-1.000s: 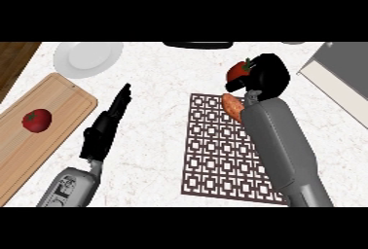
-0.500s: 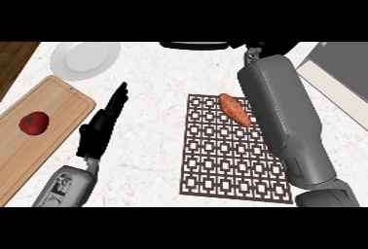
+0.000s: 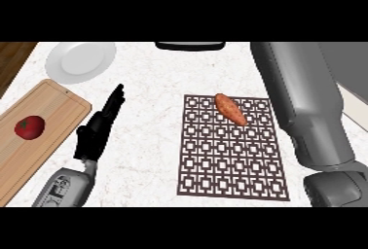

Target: Pick the bell pepper from the placemat and place it in the tiered shelf

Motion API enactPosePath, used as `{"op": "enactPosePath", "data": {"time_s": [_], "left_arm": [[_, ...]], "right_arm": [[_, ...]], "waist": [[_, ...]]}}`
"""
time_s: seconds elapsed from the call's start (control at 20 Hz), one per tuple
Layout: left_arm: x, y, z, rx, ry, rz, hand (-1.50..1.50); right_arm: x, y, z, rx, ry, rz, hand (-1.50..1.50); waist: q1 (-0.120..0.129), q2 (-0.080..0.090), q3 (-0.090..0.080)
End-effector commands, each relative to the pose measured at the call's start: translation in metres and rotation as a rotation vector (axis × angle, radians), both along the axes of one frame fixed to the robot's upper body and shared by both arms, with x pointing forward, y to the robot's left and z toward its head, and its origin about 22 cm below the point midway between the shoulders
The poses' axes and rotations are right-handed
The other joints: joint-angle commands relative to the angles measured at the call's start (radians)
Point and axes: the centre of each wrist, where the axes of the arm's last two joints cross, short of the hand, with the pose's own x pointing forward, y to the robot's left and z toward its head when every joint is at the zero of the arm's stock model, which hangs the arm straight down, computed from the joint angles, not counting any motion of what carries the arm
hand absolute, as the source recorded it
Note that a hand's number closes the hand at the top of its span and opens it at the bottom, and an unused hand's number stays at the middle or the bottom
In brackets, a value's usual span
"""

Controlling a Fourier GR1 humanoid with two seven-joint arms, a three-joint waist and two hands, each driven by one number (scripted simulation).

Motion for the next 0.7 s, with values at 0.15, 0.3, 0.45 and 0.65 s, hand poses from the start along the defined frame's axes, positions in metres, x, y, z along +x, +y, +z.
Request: {"op": "enactPosePath", "data": {"time_s": [0.15,0.3,0.45,0.65], "left_arm": [[-0.009,-0.007,0.002,-0.011,0.003,-0.003,0.0],[-0.001,0.0,-0.003,-0.003,-0.003,-0.004,0.0],[-0.004,-0.008,-0.007,-0.001,-0.009,-0.001,0.0],[-0.003,0.011,0.01,-0.008,0.004,0.002,0.0]], "right_arm": [[0.007,-0.017,0.037,0.043,-0.014,-0.273,1.5],[0.006,-0.038,0.058,0.058,-0.076,-0.28,1.5],[0.009,-0.051,0.065,0.032,-0.07,-0.321,1.5],[0.005,-0.064,0.077,-0.004,-0.087,-0.374,1.5]], "waist": [[0.007,0.001,0.001],[-0.006,0.003,0.001],[-0.001,0.005,0.001],[-0.001,-0.001,0.001]]}}
